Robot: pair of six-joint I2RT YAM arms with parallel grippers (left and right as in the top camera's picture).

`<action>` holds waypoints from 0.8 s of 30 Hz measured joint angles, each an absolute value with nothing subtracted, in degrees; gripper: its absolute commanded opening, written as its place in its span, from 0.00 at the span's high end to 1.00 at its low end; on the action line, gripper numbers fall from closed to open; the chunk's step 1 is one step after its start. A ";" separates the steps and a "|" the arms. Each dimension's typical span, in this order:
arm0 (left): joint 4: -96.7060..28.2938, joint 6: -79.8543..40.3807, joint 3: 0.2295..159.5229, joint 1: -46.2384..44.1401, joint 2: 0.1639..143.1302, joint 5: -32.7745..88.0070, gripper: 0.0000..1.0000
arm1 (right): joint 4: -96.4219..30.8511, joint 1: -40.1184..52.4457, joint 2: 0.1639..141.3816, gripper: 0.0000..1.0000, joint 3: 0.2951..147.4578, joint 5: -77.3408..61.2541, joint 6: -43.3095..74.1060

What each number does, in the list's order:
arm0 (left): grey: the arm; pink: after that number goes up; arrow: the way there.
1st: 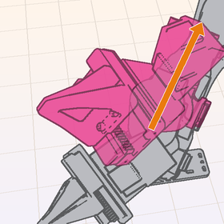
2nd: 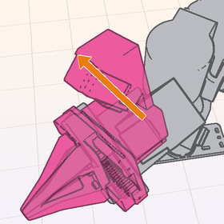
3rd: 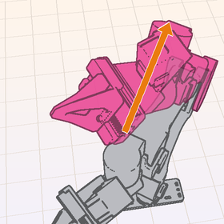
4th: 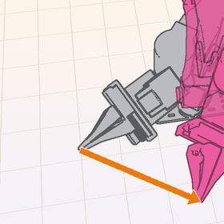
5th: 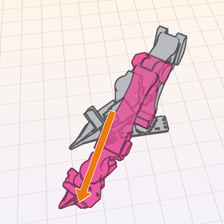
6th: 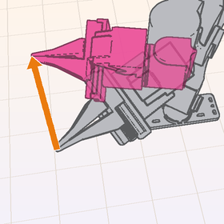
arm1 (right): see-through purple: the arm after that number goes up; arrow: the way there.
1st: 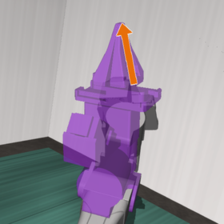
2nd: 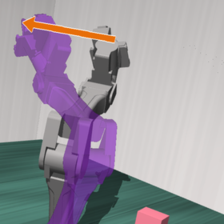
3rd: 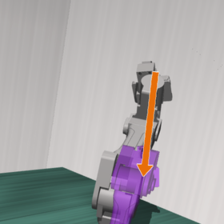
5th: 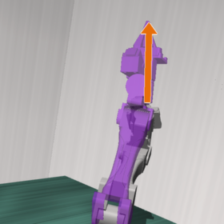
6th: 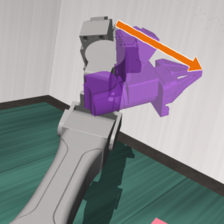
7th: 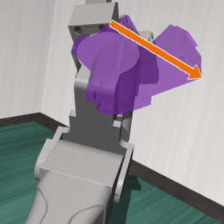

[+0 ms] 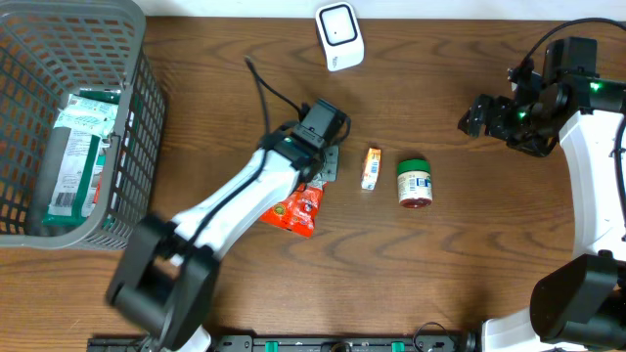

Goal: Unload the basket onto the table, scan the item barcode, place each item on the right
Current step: 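Lower the red packet onto the table left of the orange box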

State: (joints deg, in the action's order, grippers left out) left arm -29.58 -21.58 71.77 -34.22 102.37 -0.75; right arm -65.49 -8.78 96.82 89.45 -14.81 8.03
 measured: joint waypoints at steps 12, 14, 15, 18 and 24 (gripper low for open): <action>-30.46 -23.40 68.55 -36.36 104.12 -0.08 0.90 | -65.49 -8.78 96.82 0.01 89.45 -14.81 8.03; -30.37 -23.83 68.05 -36.97 106.59 0.69 0.91 | -65.47 -8.78 96.82 0.01 89.45 -14.81 8.03; -30.30 -24.01 68.01 -37.26 107.61 1.02 0.90 | -65.49 -8.78 96.82 0.01 89.45 -14.81 8.03; -30.02 -24.01 68.01 -38.09 109.93 1.83 0.90 | -65.49 -8.78 96.82 0.01 89.45 -14.81 8.03; -30.55 -21.98 68.07 -38.30 108.16 2.00 0.87 | -65.49 -8.78 96.82 0.01 89.45 -14.81 8.03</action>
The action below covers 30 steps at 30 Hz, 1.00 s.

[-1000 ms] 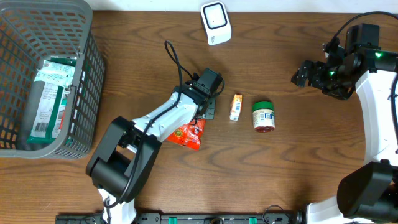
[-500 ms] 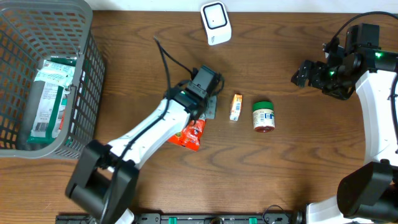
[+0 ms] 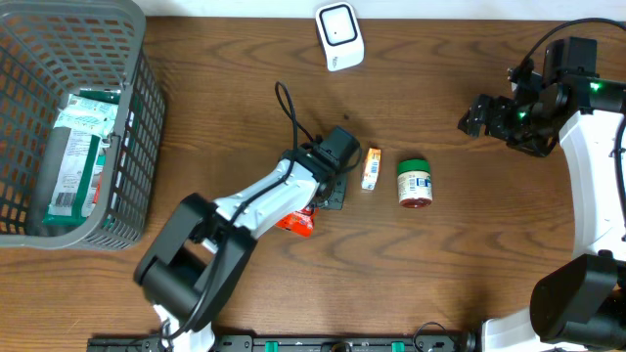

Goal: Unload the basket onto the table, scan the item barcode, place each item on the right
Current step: 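Lower the red packet onto the table left of the orange box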

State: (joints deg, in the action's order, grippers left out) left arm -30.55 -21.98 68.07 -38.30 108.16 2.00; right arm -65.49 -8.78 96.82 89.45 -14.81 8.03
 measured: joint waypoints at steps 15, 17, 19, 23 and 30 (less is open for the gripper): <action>-33.43 -21.17 68.88 -34.74 96.25 -11.14 0.87 | -65.49 -8.78 96.82 0.01 89.45 -14.81 8.03; -33.43 -21.17 68.23 -34.48 99.63 -10.79 0.87 | -65.49 -8.78 96.82 0.01 89.45 -14.81 8.03; -33.26 -21.19 67.83 -34.44 103.00 -9.54 0.87 | -65.49 -8.78 96.82 0.01 89.45 -14.81 8.03; -32.62 -21.19 67.75 -34.48 107.92 -8.12 0.87 | -65.47 -8.78 96.82 0.01 89.45 -14.81 8.03; -37.52 -21.17 68.25 -34.54 105.82 -11.11 0.83 | -65.49 -8.78 96.82 0.01 89.45 -14.81 8.03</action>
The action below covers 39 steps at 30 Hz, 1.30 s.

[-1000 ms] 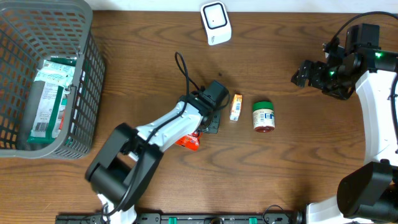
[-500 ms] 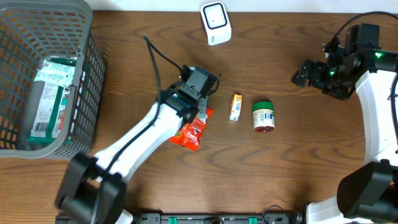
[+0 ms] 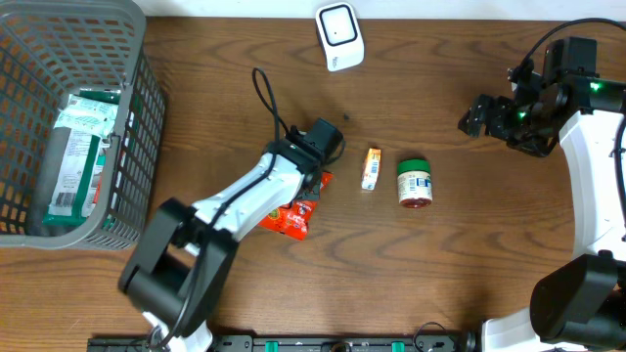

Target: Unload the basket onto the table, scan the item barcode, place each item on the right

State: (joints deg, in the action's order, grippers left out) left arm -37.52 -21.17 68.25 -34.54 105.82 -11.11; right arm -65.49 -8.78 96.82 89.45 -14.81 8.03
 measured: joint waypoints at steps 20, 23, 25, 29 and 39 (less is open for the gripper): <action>-41.67 -23.75 64.27 -35.75 99.61 13.28 0.88 | -65.47 -8.78 96.82 0.01 89.45 -14.81 8.03; -42.96 -23.40 62.76 -36.07 102.48 14.31 0.88 | -65.49 -8.78 96.82 0.01 89.45 -14.81 8.03; -45.43 -22.55 62.35 -36.05 103.33 12.86 0.88 | -65.47 -8.78 96.82 0.01 89.45 -14.81 8.03; -50.26 -21.58 62.22 -35.29 103.50 0.69 0.87 | -65.49 -8.78 96.82 0.01 89.45 -14.81 8.03; -31.20 -21.15 62.11 -27.97 103.53 -19.38 0.76 | -65.49 -8.78 96.82 0.01 89.45 -14.81 8.03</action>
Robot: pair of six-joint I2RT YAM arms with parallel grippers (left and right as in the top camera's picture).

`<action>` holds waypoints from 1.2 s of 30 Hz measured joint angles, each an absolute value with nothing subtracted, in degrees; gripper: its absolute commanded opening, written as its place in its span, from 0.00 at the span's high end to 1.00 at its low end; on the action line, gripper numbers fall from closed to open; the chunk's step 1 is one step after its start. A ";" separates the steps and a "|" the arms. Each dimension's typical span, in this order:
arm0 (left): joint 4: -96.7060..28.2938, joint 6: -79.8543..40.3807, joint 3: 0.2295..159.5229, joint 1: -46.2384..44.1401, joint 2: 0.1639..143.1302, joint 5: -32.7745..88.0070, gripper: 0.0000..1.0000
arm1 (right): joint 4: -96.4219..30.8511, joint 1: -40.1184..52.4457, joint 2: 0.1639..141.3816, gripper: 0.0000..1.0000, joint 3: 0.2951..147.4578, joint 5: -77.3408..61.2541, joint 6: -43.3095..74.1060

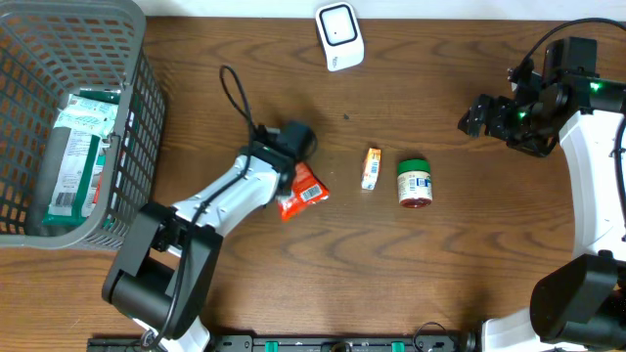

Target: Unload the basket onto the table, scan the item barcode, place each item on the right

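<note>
A red snack packet (302, 192) with a white label patch facing up hangs tilted in my left gripper (290, 174), which is shut on the packet's upper left end. Most of the fingers are hidden under the wrist. The white barcode scanner (339, 36) stands at the table's far edge, well beyond the packet. My right gripper (470, 116) hovers at the far right, away from all items; its jaws are too dark and small to read.
A small orange box (371, 168) and a jar with a green lid (415, 183) lie right of the packet. A grey basket (137, 108) at the left holds green-and-white packets (74, 156). The left arm's cable (233, 93) loops over the table.
My left gripper has shifted left and a little back. The red packet now sticks out to the right of the wrist, turned so that its white label shows. The right arm is unchanged.
My left gripper first hung over the upper end of the red packet lying on the table, then sat farther right over it. Then it was drawn back left with the packet under the wrist. Now the packet is held, tilted with its label up.
</note>
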State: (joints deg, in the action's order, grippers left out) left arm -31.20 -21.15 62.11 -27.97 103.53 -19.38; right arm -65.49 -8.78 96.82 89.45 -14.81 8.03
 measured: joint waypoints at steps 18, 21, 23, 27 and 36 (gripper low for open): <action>-33.98 -22.79 62.89 -26.72 101.60 -14.24 0.73 | -65.49 -8.78 96.82 0.01 89.45 -14.81 8.03; -30.52 -22.94 62.04 -26.72 102.74 -13.80 0.73 | -65.47 -8.78 96.82 0.01 89.45 -14.81 8.03; -29.10 -22.96 61.54 -26.72 103.90 -12.29 0.73 | -65.47 -8.78 96.82 0.01 89.45 -14.81 8.03; -26.65 -23.20 61.34 -26.55 104.79 -6.74 0.73 | -65.47 -8.78 96.82 0.01 89.45 -14.81 8.03; -21.39 -23.20 61.28 -26.57 104.81 6.20 0.73 | -65.47 -8.78 96.82 0.01 89.45 -14.81 8.03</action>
